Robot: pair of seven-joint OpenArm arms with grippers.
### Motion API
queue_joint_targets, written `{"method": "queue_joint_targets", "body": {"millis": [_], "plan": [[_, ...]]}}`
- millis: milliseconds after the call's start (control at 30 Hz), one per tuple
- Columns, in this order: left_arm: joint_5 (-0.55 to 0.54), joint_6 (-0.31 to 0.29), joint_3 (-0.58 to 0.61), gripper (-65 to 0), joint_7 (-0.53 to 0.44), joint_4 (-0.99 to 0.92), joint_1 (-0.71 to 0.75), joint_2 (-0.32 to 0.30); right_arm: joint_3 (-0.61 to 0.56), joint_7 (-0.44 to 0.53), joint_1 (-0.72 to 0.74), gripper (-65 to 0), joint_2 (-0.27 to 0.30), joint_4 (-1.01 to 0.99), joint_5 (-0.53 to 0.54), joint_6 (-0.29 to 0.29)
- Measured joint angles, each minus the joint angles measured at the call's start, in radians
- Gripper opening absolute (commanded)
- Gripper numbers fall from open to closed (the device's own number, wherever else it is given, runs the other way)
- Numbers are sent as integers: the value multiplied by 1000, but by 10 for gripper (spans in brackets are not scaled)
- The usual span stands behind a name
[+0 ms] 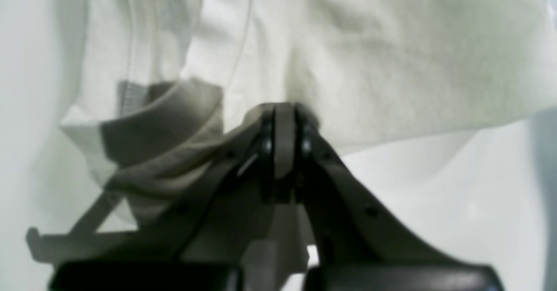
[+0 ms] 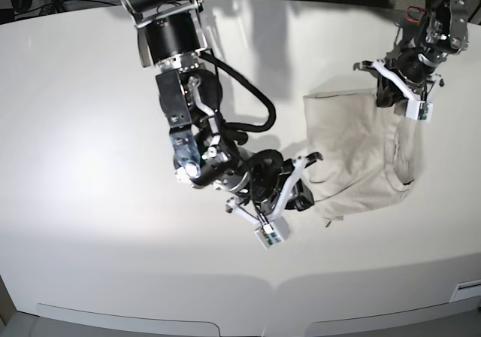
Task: Fold the T-shirt properly
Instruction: 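Grasp the folded bundle corners with both grippers and lift, then rotate and lower the bundle onto the table with both grippers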
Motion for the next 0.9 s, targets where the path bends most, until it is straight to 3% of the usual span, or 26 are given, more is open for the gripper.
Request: {"method": "queue_joint_targets", "body": {"millis": [33, 233, 567, 800, 900], "plan": [[0, 0, 0, -650, 3, 0, 0, 3, -21, 36, 1, -650, 0, -19, -15, 0], [0, -1, 0, -650, 18, 0, -2, 5, -144, 222, 39, -650, -1, -228, -106, -127], [-3, -4, 0, -650, 7, 0, 12, 5, -335, 439, 251, -650, 0, -583, -105, -184], [2, -11, 0, -650, 4, 0, 15, 5, -362, 426, 305, -650, -3, -708, -122, -196], [58, -19, 0, -650, -21, 0, 16, 6, -385, 319, 301, -650, 0, -733, -126, -134]]}}
